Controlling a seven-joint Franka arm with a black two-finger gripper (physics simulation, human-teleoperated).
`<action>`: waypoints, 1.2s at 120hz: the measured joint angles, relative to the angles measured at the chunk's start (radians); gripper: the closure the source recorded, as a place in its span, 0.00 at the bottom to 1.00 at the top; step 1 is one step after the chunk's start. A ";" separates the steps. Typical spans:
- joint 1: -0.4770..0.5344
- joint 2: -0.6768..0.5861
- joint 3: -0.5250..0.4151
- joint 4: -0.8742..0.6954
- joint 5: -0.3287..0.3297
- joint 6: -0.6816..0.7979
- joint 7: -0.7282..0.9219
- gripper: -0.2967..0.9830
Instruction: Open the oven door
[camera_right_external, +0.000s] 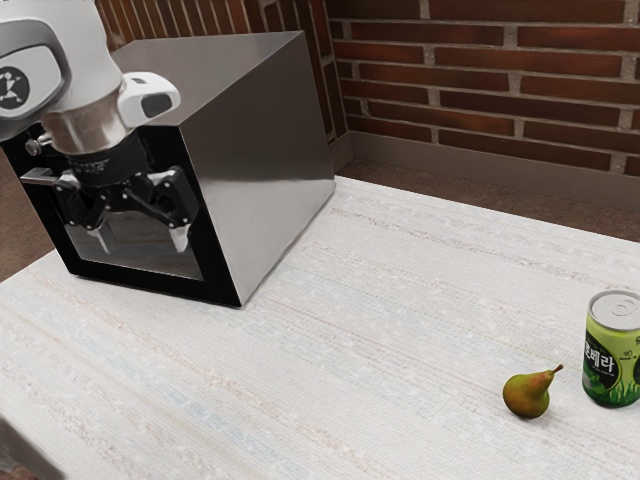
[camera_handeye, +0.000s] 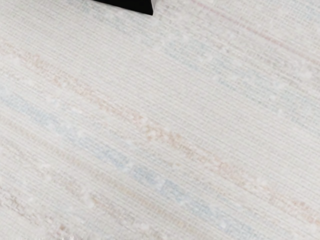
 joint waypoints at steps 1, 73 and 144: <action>0.000 -0.001 0.001 -0.001 0.000 0.000 -0.004 0.23; 0.196 -0.291 0.221 -0.318 -0.191 0.325 -0.237 0.23; 0.332 0.007 0.266 -0.247 -0.333 0.780 -0.448 0.23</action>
